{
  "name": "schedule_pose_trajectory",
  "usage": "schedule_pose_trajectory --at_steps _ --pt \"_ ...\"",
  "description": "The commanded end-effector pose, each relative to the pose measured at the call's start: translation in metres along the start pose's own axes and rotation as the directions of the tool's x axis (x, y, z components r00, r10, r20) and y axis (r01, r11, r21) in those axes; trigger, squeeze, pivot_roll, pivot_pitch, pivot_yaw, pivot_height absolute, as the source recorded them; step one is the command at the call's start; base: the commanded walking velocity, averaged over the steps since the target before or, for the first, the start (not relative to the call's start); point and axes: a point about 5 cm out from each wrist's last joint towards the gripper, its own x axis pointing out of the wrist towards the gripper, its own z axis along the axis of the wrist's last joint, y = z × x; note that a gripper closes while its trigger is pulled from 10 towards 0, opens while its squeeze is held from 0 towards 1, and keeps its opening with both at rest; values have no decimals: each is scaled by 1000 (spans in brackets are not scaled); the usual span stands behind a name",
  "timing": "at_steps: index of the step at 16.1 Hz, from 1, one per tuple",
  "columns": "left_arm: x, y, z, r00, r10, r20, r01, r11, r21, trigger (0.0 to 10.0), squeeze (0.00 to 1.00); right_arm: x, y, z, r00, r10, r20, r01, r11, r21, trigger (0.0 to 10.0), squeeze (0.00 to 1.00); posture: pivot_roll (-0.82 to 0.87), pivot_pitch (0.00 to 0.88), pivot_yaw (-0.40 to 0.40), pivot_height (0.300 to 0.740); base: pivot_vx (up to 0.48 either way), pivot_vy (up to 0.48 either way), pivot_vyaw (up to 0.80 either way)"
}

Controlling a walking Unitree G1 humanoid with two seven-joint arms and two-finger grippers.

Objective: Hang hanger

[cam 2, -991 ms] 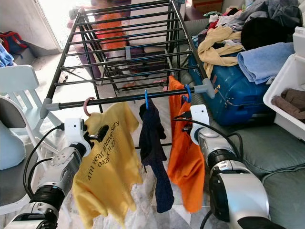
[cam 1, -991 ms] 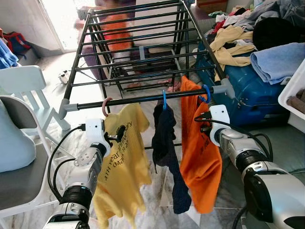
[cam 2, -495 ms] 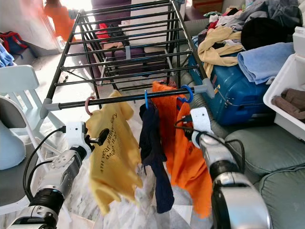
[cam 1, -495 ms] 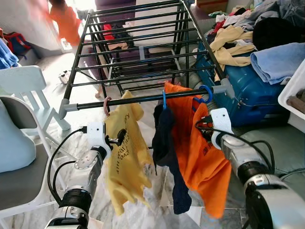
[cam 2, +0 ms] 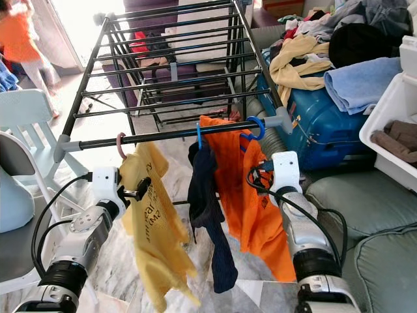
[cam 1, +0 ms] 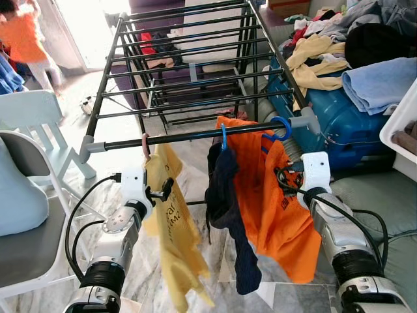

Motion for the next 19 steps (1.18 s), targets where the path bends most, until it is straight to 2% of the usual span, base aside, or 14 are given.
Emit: schedule_pose_trajectory --at_steps 1,10,11,12,15,19 --pt "0 2 2 1000 8 -1 -8 1000 14 10000 0 1 4 4 1000 8 8 -8 1000 2 10000 1000 -179 0 88 740 -300 0 0" --pt "1 5 5 999 31 10 -31 999 16 10000 0 1 7 8 1000 11 20 -11 1000 -23 10000 992 -172 0 82 740 -363 0 0" --pt "1 8 6 999 50 18 -50 999 15 10000 0 2 9 8 1000 18 21 -17 1000 -18 10000 71 -172 0 82 740 0 0 0" --pt "0 13 8 996 83 26 -84 996 10 10000 0 1 11 8 999 26 26 -26 999 -20 10000 0 -171 0 83 740 0 0 0" --pt "-1 24 10 990 139 37 -139 990 4 10000 0 3 17 11 998 49 42 -47 998 -42 10000 0 -165 0 82 740 0 0 0" --pt "-2 29 11 986 163 45 -164 986 22 10000 0 4 24 12 996 66 56 -65 998 -26 10000 0 -159 0 84 740 0 378 800"
